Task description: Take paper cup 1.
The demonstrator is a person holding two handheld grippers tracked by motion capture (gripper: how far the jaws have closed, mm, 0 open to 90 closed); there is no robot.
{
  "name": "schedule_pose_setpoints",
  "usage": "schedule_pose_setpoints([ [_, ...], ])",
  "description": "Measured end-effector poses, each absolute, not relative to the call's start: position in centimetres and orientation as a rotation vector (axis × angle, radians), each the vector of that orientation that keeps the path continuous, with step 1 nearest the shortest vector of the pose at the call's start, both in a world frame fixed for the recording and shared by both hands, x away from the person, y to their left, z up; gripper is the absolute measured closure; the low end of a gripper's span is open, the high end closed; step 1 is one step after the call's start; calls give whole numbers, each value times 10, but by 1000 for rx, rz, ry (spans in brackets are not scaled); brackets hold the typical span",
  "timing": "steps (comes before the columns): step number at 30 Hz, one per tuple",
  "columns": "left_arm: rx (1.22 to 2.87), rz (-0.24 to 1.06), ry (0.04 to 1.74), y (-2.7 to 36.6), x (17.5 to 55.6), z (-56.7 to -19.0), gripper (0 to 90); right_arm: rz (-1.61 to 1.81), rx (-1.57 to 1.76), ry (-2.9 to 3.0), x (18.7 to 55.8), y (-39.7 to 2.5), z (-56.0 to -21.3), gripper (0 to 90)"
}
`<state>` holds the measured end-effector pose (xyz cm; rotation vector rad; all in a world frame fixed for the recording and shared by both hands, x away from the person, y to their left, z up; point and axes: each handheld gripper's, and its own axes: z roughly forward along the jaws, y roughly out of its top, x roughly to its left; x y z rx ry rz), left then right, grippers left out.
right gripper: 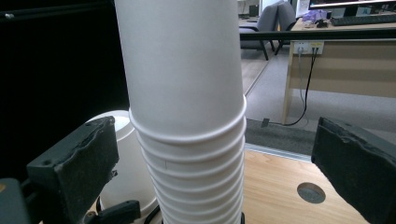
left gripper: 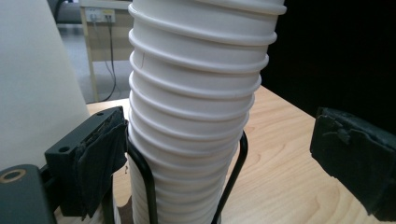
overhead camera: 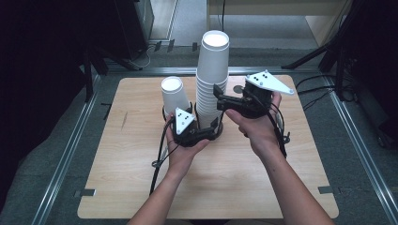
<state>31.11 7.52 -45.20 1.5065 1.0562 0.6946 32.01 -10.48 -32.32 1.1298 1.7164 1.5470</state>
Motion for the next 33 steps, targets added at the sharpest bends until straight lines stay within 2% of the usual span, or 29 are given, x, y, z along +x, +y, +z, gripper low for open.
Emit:
schedule_pose_setpoints([
  [21, 1420, 785, 1129, 56, 335, -451, 39, 1535, 1140, 1769, 355, -71, -314, 7],
  [33, 1444, 862, 1144, 46, 344, -450, 39, 1514, 1200, 1746, 371, -57, -313, 11],
])
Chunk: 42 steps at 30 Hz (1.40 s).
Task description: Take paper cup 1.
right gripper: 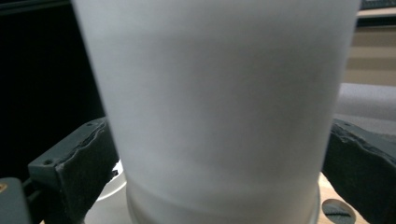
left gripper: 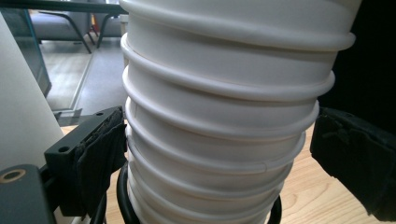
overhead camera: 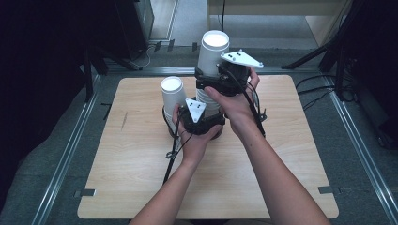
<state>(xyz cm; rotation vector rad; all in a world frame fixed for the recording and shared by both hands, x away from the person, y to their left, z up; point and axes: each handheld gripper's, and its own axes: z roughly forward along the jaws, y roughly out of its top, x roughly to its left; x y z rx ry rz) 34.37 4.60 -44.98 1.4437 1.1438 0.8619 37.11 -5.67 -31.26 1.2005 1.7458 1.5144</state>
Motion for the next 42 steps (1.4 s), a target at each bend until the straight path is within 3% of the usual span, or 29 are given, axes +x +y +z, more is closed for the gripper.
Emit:
schedule_pose_setpoints([
  [9, 1455, 882, 1142, 45, 347, -448, 44, 1523, 1173, 1737, 375, -57, -314, 92],
  [24, 1460, 870, 1144, 46, 346, -448, 58, 1527, 1158, 1687, 373, -54, -306, 108],
  [42, 1467, 861, 1148, 48, 344, -448, 71, 1613, 1088, 1569, 370, -62, -269, 125],
])
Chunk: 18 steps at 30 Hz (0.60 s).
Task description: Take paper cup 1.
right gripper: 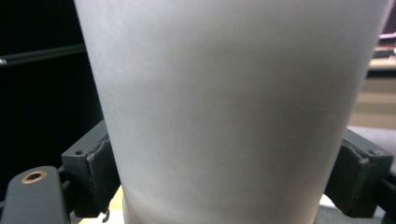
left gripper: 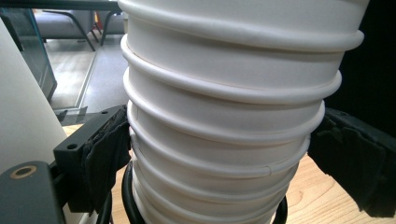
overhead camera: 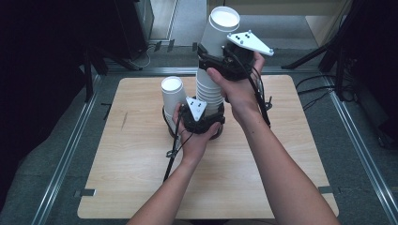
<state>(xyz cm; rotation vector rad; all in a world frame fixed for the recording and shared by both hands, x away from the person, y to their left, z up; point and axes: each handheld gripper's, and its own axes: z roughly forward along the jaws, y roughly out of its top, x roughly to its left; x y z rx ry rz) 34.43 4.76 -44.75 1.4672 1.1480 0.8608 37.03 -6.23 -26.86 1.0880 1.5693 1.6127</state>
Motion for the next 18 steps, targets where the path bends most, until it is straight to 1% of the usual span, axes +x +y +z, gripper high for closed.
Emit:
schedule_pose_setpoints([
  [9, 1471, 860, 1148, 48, 344, -447, 73, 1643, 1031, 1486, 363, -68, -251, 127],
  [18, 1468, 859, 1147, 48, 344, -447, 74, 1667, 1029, 1436, 355, -94, -242, 127],
])
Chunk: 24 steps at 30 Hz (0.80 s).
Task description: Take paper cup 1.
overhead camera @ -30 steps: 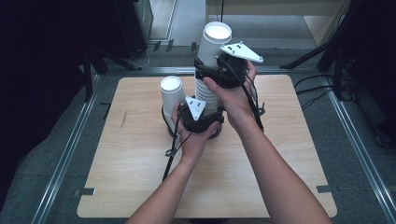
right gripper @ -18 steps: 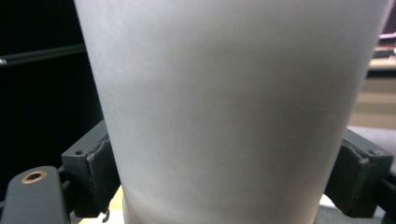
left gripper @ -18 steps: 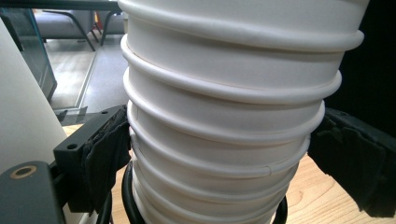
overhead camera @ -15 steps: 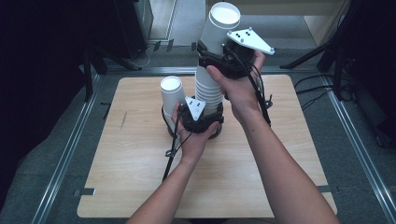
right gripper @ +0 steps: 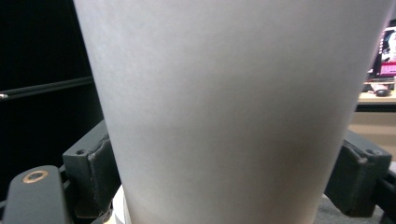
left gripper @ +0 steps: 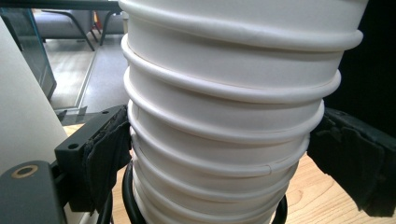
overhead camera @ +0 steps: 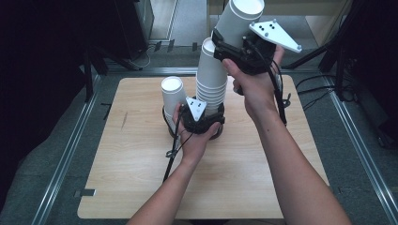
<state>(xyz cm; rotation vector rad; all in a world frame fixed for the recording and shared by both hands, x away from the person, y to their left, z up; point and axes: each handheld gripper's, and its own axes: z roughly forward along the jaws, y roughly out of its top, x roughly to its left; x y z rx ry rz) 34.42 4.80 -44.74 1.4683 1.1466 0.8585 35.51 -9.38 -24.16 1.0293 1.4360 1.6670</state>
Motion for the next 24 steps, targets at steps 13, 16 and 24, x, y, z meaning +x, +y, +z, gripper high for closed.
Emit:
schedule_pose_setpoints([
  [13, 1474, 856, 1146, 49, 343, -447, 78, 1615, 1043, 1414, 345, -124, -253, 128],
  [16, 1474, 854, 1142, 50, 343, -447, 80, 1580, 1040, 1414, 344, -131, -260, 128],
  [24, 1470, 834, 1139, 52, 342, -447, 88, 1544, 1049, 1437, 337, -144, -285, 128],
])
